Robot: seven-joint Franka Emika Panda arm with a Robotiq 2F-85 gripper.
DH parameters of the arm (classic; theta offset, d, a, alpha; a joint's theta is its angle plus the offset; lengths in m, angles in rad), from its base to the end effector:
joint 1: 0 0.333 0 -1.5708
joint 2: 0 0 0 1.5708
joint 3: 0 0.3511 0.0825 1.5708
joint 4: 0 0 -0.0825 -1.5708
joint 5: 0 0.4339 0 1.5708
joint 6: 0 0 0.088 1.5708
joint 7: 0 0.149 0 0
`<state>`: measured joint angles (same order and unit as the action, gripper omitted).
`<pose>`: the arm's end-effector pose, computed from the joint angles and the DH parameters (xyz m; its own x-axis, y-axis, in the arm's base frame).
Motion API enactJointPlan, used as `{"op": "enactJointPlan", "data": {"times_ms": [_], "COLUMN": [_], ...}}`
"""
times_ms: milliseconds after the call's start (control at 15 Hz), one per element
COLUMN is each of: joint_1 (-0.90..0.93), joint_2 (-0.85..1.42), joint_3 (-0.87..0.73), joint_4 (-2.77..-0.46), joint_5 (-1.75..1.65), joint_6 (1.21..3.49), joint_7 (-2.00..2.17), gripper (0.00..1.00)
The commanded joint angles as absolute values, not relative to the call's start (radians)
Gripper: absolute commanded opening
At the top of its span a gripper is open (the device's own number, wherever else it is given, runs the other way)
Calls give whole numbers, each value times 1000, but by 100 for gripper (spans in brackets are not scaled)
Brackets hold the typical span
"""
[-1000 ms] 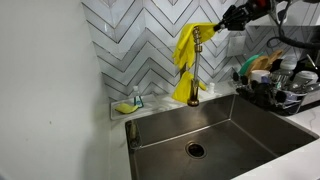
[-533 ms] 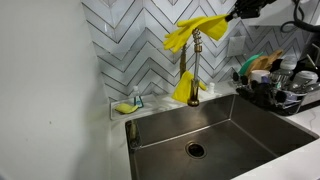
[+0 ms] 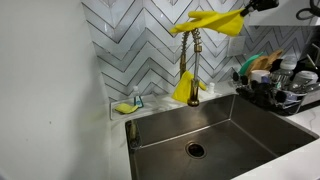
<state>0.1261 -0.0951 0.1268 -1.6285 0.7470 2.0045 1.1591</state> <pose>0.5870 0.2251 0.7210 0.5669 -0.6722 -0.4762 -0.7753 -0.2401 -0.5841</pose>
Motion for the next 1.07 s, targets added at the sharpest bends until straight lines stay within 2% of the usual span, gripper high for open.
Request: {"op": "enactJointPlan", "data": {"times_ms": [0, 1000], "joint_1": [111, 104], "joint_2": [-146, -202], "joint_3": [130, 124], "joint_4": [-1646, -1595], "joint_5": [673, 636], "joint_6": [2016, 2052], "joint_7": [1231, 1195], "gripper": [0, 1]}}
